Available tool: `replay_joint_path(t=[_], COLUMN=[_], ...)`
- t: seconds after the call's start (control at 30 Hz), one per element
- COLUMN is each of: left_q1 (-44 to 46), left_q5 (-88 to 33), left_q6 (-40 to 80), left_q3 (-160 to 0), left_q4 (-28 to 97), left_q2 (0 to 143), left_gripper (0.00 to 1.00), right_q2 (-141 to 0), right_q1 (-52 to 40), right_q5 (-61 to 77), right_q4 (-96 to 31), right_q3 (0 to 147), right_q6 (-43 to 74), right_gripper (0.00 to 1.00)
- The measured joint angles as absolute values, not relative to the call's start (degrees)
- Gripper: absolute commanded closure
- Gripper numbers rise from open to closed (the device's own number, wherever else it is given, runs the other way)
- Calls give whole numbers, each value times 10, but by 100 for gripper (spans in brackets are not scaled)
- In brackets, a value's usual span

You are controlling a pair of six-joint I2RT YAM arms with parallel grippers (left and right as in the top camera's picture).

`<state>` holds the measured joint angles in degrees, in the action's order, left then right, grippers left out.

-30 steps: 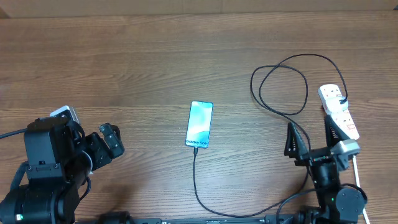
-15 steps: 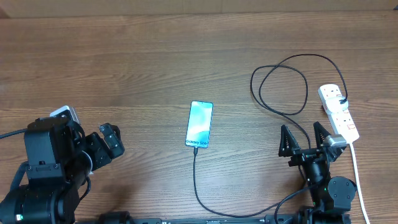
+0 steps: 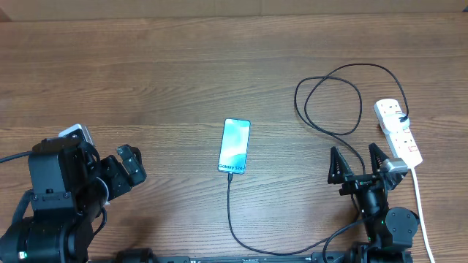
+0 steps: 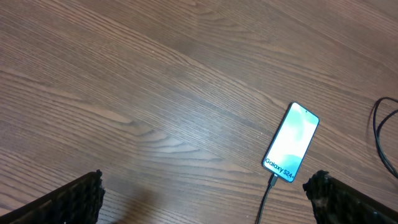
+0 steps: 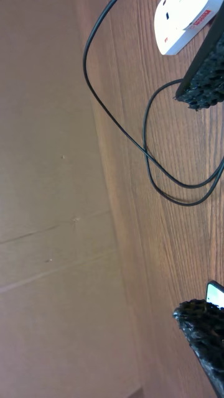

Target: Plug charger to phone and switch on socket

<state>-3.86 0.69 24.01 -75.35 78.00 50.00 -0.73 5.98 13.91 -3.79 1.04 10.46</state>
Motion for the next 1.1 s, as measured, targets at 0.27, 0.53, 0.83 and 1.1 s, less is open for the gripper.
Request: replay_joint_path(t=[0.27, 0.53, 0.83, 1.1], left_q1=[-39, -39, -39, -39], left_q5=[7, 7, 7, 7], left_q6=[240, 240, 240, 240], left_q3=[-754, -754, -754, -754], left_q4=[780, 780, 780, 780], left_q2=[500, 500, 500, 500], left_gripper=[0, 0, 1, 1], right_q2=[-7, -7, -7, -7], right_q1=[67, 68, 68, 68], right_q5=[136, 135, 135, 135], right_q4=[-38, -38, -38, -38], right_q3=[10, 10, 10, 10], right_q6=[105, 105, 105, 105], right_gripper=[0, 0, 0, 0])
